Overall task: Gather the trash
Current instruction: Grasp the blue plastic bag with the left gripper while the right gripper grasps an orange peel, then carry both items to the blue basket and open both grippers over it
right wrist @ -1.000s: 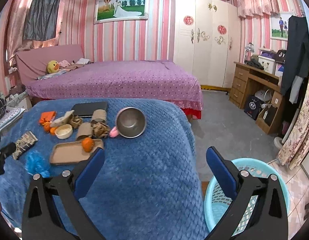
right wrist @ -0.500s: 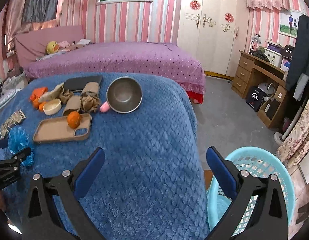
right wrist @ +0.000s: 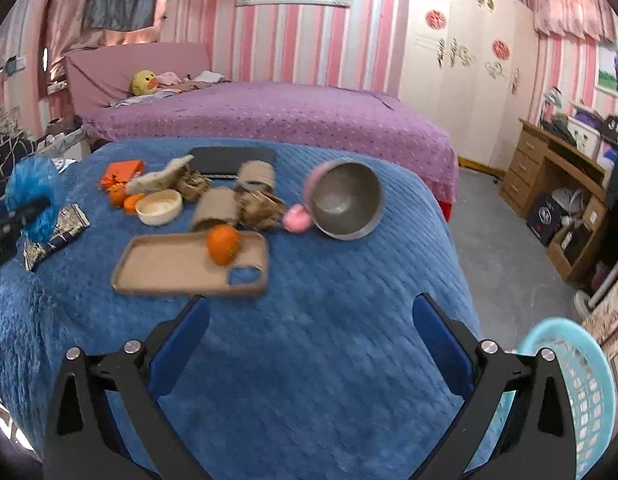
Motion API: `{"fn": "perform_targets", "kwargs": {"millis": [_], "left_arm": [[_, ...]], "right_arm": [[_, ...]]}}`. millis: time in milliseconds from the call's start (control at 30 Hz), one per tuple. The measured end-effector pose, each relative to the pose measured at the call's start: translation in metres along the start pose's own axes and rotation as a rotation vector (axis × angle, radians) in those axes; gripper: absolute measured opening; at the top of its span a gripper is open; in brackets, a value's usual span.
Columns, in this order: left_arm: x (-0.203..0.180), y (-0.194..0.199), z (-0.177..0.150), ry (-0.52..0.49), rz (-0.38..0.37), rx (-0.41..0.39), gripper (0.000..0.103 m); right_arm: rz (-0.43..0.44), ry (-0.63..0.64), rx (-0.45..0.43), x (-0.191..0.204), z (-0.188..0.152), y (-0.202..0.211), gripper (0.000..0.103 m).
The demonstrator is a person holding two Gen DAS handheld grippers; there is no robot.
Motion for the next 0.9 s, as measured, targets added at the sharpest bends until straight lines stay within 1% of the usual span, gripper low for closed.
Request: {"fn": "perform_targets", "kwargs": {"millis": [100, 167, 233, 267, 300, 400, 500, 567, 633, 767, 833, 900], "left_arm": [[0.026, -0.007, 0.004, 0.032, 0.062, -0.002, 0.035], [0.039, -0.012, 0.003, 0.058, 0.078, 0.007, 0.035], [0.049, -0.017, 0.001, 0.093, 0.068, 0.026, 0.035], [0.053, -0.018, 0.0, 0.105, 0.069, 0.032, 0.035], [0.057, -0.022, -0.002, 0.114, 0.073, 0.043, 0.035], [0.063, -0.025, -0.006, 0.133, 0.074, 0.056, 0.035], [0.064, -0.028, -0.005, 0.161, 0.054, 0.062, 0.035], [0.062, -0.028, -0.006, 0.165, 0.046, 0.065, 0.035], [0.059, -0.027, -0.005, 0.156, 0.045, 0.069, 0.035], [0.051, -0.021, -0.002, 0.119, 0.047, 0.06, 0.035], [0.046, -0.016, 0.0, 0.116, 0.041, 0.05, 0.035], [0.038, -0.012, 0.001, 0.125, 0.025, 0.046, 0.035]], "right_arm": [[0.013, 0.047, 0.005, 0.024, 0.006, -0.011, 0.098], [0.021, 0.072, 0.011, 0.037, 0.011, -0.021, 0.095], [0.04, 0.085, 0.029, 0.048, 0.016, -0.033, 0.082], [0.052, 0.087, 0.049, 0.054, 0.018, -0.041, 0.078], [0.064, 0.082, 0.064, 0.058, 0.019, -0.047, 0.071], [0.092, 0.056, 0.113, 0.068, 0.019, -0.067, 0.063], [0.077, 0.073, 0.165, 0.073, 0.012, -0.086, 0.05], [0.104, 0.047, 0.174, 0.074, 0.011, -0.09, 0.047], [0.12, 0.038, 0.176, 0.074, 0.012, -0.089, 0.029], [0.121, 0.065, 0.108, 0.07, 0.018, -0.068, 0.028], [0.118, 0.064, 0.073, 0.061, 0.019, -0.051, 0.028], [0.118, 0.057, 0.058, 0.049, 0.018, -0.035, 0.028]]}}
Point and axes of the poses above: each gripper's, at about its wrist camera, not at the fingertips, and y roughly against the way its jaws point, x to its left, z to its top, the point moved 10 cm from there along -y, roughly the way its jaws point, and after that the axes turned 7 degrees about -z, right-handed, at the moved point
